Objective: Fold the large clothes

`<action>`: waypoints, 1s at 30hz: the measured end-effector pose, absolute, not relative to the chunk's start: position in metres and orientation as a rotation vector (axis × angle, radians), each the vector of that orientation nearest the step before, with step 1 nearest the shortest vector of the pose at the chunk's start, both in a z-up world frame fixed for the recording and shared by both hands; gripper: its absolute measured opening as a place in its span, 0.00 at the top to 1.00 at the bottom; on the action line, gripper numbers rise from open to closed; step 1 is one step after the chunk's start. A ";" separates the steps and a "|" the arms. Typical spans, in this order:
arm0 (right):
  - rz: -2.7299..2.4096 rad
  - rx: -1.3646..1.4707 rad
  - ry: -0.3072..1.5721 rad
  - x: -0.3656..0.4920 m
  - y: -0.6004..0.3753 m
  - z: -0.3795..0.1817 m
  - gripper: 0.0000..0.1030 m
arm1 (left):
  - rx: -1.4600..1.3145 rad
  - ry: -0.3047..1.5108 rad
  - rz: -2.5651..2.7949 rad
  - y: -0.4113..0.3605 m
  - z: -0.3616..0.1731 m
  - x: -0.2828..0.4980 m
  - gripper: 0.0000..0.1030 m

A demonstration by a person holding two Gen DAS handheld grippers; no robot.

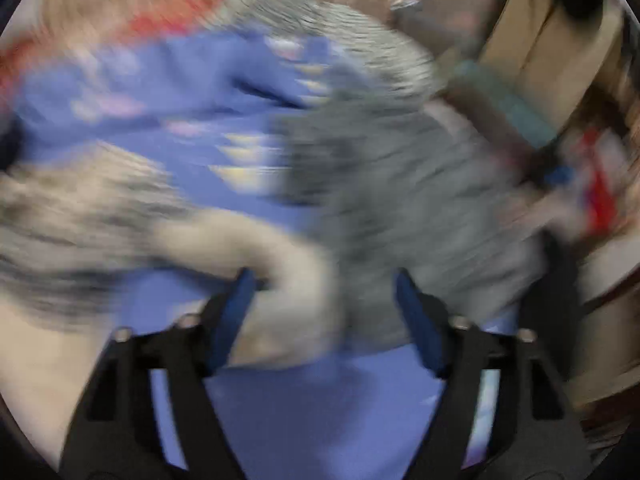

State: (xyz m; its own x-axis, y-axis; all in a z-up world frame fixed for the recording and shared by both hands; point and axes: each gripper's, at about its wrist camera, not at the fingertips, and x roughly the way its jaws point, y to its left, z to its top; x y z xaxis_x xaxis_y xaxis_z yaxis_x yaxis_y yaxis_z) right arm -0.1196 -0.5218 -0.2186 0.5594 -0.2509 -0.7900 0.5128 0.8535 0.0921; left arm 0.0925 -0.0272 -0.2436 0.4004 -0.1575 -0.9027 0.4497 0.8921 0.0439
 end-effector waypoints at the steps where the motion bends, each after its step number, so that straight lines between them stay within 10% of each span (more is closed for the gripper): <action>1: -0.371 0.375 0.857 -0.122 -0.504 -0.225 0.23 | 0.301 1.112 -0.402 -0.027 -0.247 0.092 0.44; 9: -0.004 0.478 1.027 -0.138 -0.355 -0.326 0.29 | 0.336 1.199 -0.438 -0.029 -0.278 0.081 0.34; 10: 0.035 0.499 1.084 -0.137 -0.347 -0.335 0.75 | 0.331 1.203 -0.439 -0.029 -0.280 0.081 0.34; 11: 0.051 0.553 1.092 -0.140 -0.351 -0.331 0.93 | 0.332 1.205 -0.442 -0.030 -0.280 0.080 0.37; 13: 0.033 0.565 1.002 -0.160 -0.364 -0.293 0.93 | 0.314 1.211 -0.497 -0.032 -0.268 0.075 0.72; 17: -0.030 0.439 0.872 -0.211 -0.380 -0.211 0.93 | 0.247 1.150 -0.579 -0.022 -0.223 0.056 0.73; 21: -0.179 0.369 1.029 -0.229 -0.385 -0.243 0.89 | 0.327 1.132 -0.588 -0.025 -0.222 0.031 0.74; 24: -0.295 0.342 1.246 -0.230 -0.384 -0.313 0.46 | 0.381 1.223 -0.529 -0.025 -0.257 0.033 0.74; 30: -0.388 0.381 1.027 -0.230 -0.406 -0.263 0.45 | 0.281 1.211 -0.416 0.020 -0.251 0.057 0.73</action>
State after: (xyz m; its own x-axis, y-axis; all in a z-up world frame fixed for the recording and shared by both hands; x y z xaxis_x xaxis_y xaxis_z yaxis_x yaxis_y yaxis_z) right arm -0.2305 -0.4056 -0.2633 0.4621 -0.1317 -0.8770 0.4807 0.8682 0.1229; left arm 0.0567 0.0197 -0.2508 0.2913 -0.1597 -0.9432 0.4534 0.8912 -0.0108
